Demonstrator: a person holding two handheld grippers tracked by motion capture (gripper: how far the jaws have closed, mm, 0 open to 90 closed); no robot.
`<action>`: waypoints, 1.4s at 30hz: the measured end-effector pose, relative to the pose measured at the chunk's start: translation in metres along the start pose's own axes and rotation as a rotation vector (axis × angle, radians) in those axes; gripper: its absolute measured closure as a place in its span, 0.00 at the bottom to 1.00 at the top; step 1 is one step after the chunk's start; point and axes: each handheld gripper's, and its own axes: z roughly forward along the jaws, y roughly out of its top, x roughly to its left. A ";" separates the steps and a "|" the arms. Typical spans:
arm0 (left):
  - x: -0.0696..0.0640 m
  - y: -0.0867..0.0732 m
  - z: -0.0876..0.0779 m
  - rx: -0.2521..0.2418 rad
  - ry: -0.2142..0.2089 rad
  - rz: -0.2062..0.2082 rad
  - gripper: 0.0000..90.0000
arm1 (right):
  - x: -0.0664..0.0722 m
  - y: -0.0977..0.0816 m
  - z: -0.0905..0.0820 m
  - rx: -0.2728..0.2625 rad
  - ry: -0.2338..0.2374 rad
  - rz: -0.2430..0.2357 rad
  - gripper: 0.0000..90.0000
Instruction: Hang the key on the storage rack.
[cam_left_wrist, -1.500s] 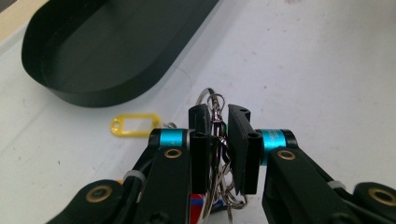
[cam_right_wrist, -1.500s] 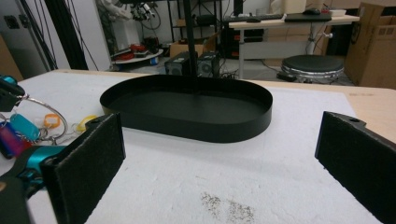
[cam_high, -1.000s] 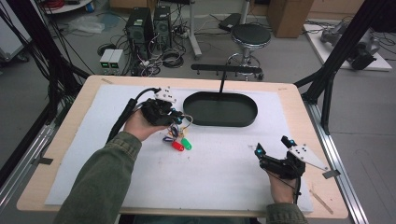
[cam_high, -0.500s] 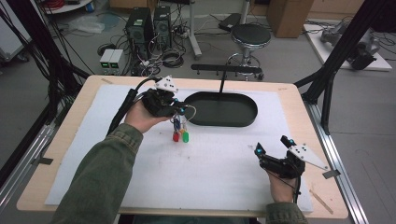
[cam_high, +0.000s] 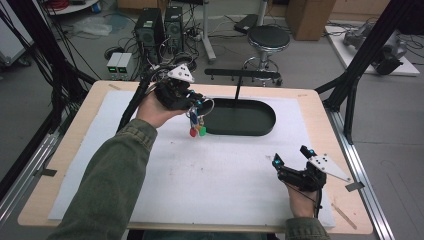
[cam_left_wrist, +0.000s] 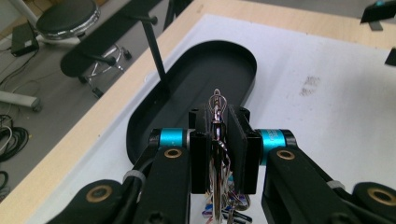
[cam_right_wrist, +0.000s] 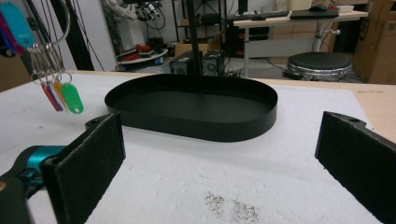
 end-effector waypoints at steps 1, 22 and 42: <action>0.002 0.001 0.000 -0.003 0.005 0.000 0.88 | 0.001 0.000 0.000 0.001 0.001 0.005 0.01; 0.028 0.050 -0.001 -0.093 0.020 0.041 0.88 | 0.000 -0.001 -0.001 0.001 0.001 0.006 0.01; 0.057 0.043 0.047 -0.063 0.027 -0.008 0.88 | -0.002 -0.002 -0.004 -0.002 -0.001 0.025 0.01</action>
